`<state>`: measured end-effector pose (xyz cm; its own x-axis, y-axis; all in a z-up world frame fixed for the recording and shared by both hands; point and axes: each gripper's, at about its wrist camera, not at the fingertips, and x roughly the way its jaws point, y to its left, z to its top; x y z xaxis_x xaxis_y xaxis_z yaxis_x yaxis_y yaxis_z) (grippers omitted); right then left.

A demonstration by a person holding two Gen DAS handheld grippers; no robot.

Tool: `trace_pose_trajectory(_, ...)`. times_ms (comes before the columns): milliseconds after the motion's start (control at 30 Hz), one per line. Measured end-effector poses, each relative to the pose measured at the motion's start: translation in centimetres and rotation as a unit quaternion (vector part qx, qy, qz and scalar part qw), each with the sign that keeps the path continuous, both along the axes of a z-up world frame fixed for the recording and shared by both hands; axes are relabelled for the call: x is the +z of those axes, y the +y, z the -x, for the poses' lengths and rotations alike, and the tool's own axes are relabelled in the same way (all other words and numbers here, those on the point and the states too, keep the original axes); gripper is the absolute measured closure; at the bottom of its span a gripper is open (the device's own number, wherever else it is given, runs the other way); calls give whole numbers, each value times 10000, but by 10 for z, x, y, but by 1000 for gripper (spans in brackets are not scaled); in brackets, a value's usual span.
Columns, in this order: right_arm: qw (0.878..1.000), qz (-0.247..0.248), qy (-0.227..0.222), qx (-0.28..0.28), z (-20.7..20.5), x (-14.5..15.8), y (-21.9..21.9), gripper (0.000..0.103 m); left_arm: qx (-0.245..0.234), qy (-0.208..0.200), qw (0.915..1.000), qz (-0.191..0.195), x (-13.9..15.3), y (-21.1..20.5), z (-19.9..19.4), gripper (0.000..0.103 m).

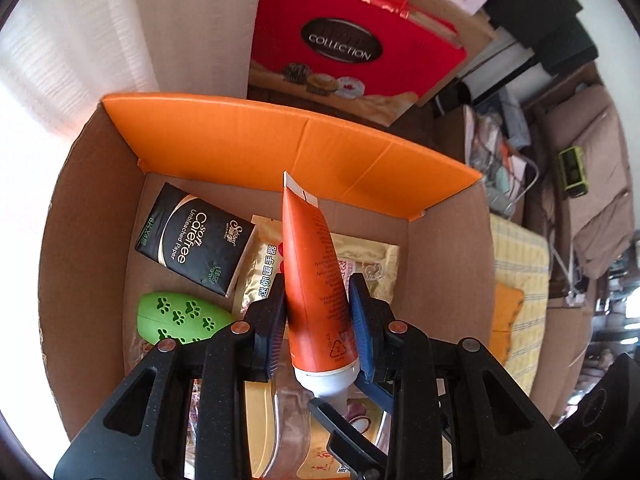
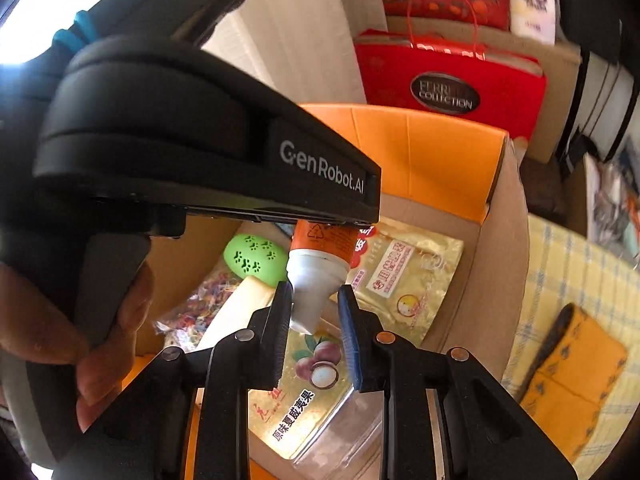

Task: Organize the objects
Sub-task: 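Open the left tool to drop the sunscreen tube into the tray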

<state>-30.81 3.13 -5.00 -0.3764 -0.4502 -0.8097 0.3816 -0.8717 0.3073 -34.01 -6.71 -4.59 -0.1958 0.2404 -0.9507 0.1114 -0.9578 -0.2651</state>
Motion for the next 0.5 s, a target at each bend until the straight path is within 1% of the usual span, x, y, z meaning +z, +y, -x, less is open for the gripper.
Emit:
trace_pose_trajectory(67,9999,97,-79,-38,1,-1,4,80,-118,-79,9997,205,0,9,1,75)
trace_pose_trajectory(167,9992,288,-226,-183,5,-2,14,81,-211,-78,9991,366,1,17,-1,75)
trace_pose_trajectory(267,9977,427,-360,-378,10,-4,26,92,-296,13,9991,302,8,22,-4,76)
trace_pose_trajectory(333,9968,483,-410,-492,12,-4,33,95,-363,56,9991,189,11,24,-4,76)
trace_pose_trajectory(367,9968,438,-389,-536,13,-4,35,98,-352,84,9991,199,12,24,-5,76)
trace_pose_trajectory(400,9961,348,-329,-743,13,-2,35,100,-360,148,9990,216,15,24,-7,76)
trace_pose_trajectory(500,9957,38,-280,-883,11,1,37,103,-361,260,9988,181,22,19,-10,75)
